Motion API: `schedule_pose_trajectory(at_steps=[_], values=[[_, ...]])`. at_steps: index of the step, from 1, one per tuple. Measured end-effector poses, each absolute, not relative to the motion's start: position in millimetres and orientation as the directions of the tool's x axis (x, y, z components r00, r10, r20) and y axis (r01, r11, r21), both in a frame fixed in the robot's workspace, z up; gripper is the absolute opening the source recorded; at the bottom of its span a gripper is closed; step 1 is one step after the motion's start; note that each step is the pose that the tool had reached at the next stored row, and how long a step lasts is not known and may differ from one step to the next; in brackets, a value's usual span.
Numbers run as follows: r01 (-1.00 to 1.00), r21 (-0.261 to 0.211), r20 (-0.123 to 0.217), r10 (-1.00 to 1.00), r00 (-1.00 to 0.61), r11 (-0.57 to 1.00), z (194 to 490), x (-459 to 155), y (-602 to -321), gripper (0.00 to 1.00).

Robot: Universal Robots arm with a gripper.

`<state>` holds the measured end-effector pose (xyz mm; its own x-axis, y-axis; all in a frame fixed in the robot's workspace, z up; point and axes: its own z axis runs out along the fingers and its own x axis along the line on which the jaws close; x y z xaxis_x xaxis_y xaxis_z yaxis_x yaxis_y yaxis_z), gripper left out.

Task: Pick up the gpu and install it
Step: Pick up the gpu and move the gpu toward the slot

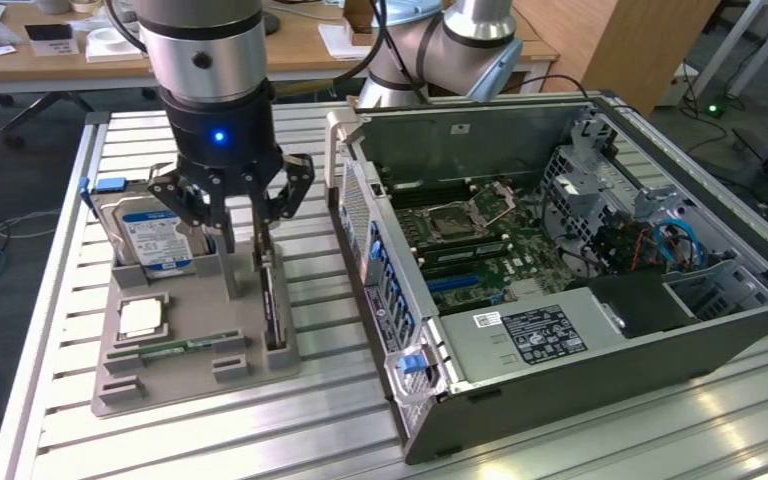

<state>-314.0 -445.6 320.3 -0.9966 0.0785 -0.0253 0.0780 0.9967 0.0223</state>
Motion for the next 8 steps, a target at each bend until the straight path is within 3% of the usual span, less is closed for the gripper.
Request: schedule_pose_trajectory(at_steps=[8], values=[[0.078,0.022,-0.025,0.079,-0.997,0.997,314.4,-313.9,-445.6,0.42]])
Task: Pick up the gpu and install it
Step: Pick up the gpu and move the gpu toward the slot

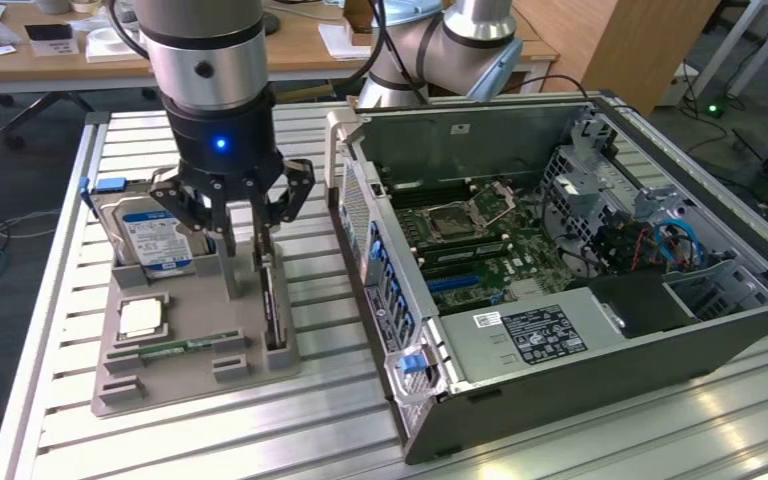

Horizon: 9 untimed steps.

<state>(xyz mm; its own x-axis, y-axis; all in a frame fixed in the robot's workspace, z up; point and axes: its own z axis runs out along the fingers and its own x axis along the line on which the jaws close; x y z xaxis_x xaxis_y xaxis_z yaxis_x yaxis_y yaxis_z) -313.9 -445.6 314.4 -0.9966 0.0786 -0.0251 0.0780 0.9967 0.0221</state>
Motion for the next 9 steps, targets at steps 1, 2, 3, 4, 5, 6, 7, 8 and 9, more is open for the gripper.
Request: schedule_pose_trajectory(at_steps=[1,2,3,4,5,6,7,8,9], values=[[0.078,0.022,-0.025,0.079,-0.997,0.997,314.4,-313.9,-445.6,0.42],[0.078,0.022,-0.025,0.079,-0.997,0.997,314.4,-313.9,-445.6,0.42],[0.078,0.022,-0.025,0.079,-0.997,0.997,314.0,-313.8,-445.6,0.42],[0.078,0.022,-0.025,0.079,-0.997,0.997,313.6,-313.6,-445.6,0.42],[0.078,0.022,-0.025,0.078,-0.997,0.997,313.1,-313.2,-445.6,0.42],[0.078,0.022,-0.025,0.078,-0.997,0.997,312.5,-312.8,-445.6,0.42],[0.078,0.022,-0.025,0.079,-0.997,0.997,311.7,-312.5,-445.6,0.42],[0.078,0.022,-0.025,0.079,-0.997,0.997,310.9,-312.4,-445.6,0.42],[0.078,0.022,-0.025,0.079,-0.997,0.997,310.0,-312.1,-445.6,0.42]])
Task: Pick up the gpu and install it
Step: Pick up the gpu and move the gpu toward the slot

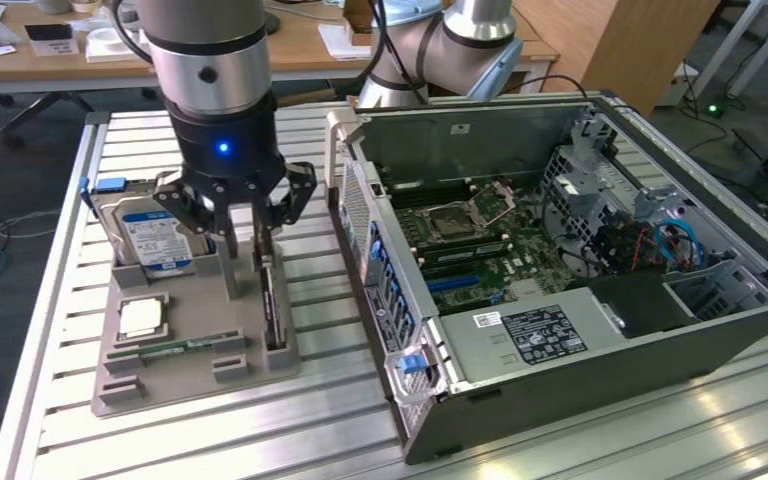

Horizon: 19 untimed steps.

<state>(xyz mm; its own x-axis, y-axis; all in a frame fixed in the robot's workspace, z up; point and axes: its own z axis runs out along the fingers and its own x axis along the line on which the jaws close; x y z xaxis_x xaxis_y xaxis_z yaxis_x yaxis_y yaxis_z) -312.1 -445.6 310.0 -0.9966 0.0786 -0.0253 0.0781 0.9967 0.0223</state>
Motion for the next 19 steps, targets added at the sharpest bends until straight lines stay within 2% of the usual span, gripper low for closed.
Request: schedule_pose_trajectory(at_steps=[19], values=[[0.078,0.022,-0.025,0.078,-0.997,0.997,290.6,-307.4,-443.7,0.42]])
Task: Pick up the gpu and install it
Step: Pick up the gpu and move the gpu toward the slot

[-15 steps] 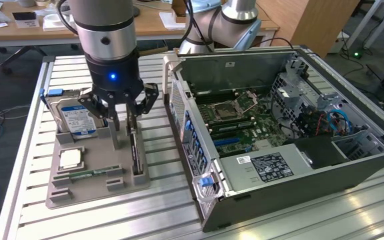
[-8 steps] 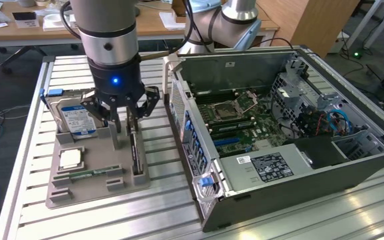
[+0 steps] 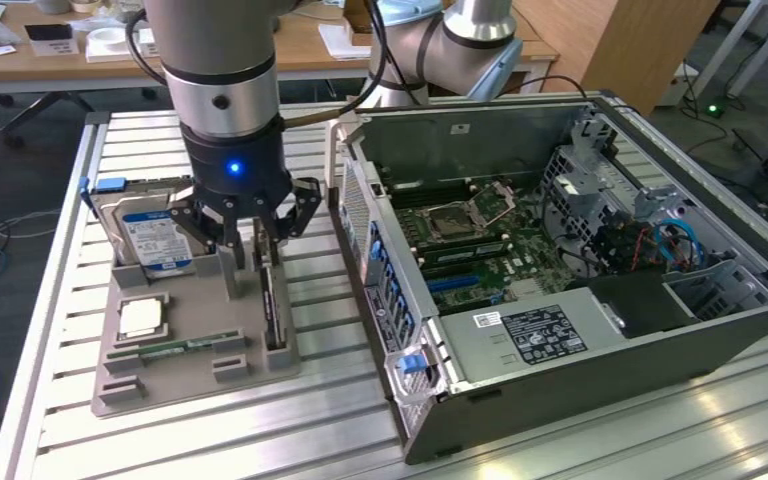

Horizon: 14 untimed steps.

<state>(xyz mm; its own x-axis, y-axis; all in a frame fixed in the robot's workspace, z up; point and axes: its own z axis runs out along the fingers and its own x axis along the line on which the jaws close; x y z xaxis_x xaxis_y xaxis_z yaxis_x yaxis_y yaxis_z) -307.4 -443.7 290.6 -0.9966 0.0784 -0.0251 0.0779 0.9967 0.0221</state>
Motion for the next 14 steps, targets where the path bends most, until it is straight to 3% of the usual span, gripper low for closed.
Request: schedule_pose_trajectory(at_steps=[14], values=[[0.078,0.022,-0.025,0.078,-0.997,0.997,278.3,-307.4,-443.7,0.42]])
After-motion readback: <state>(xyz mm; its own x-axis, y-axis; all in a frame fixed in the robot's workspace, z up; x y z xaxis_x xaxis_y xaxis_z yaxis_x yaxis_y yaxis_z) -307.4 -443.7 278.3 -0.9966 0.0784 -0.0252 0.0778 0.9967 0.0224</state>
